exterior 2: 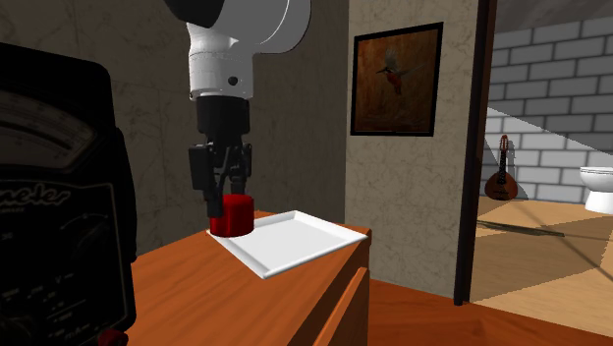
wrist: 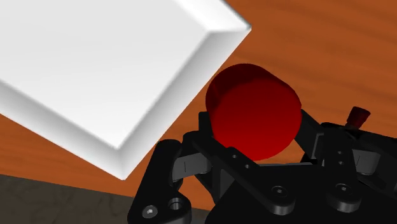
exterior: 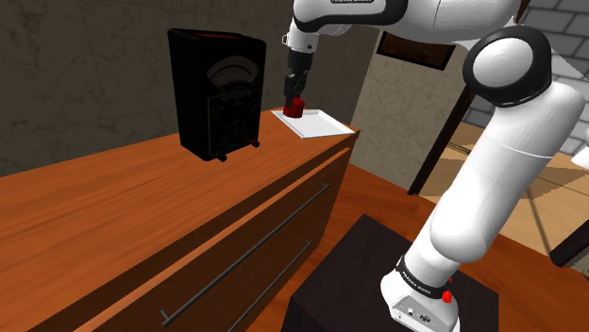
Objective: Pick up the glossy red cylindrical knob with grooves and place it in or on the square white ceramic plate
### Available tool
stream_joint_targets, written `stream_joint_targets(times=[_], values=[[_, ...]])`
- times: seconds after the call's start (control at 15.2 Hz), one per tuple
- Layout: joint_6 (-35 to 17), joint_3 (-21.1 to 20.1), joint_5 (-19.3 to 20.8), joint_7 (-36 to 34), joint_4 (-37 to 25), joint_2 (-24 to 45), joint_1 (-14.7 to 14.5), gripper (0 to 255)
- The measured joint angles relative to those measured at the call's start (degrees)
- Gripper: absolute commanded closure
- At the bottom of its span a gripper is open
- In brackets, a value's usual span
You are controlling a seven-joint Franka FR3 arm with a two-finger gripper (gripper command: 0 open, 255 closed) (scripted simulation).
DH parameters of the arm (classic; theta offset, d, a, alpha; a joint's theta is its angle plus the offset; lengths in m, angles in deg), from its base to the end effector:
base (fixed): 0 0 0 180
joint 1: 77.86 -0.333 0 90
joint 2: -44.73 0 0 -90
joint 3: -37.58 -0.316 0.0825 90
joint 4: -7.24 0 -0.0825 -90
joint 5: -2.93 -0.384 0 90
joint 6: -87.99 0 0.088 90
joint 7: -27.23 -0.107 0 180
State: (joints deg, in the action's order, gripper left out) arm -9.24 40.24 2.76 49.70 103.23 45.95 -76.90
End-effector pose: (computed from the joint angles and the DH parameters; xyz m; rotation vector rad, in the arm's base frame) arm 0.5675 -0.0354 0.5739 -3.0975 -0.5136 -0.0013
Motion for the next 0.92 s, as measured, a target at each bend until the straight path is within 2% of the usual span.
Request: stream_joint_targets(times=[0.79, 0.92], values=[[3.34, 6.87, -1.53, 15.16, -11.63, 8.47, 8.38, 255], [3.10, 7.27, -1.71, 16.20, -12.03, 9.17, 9.01, 255]])
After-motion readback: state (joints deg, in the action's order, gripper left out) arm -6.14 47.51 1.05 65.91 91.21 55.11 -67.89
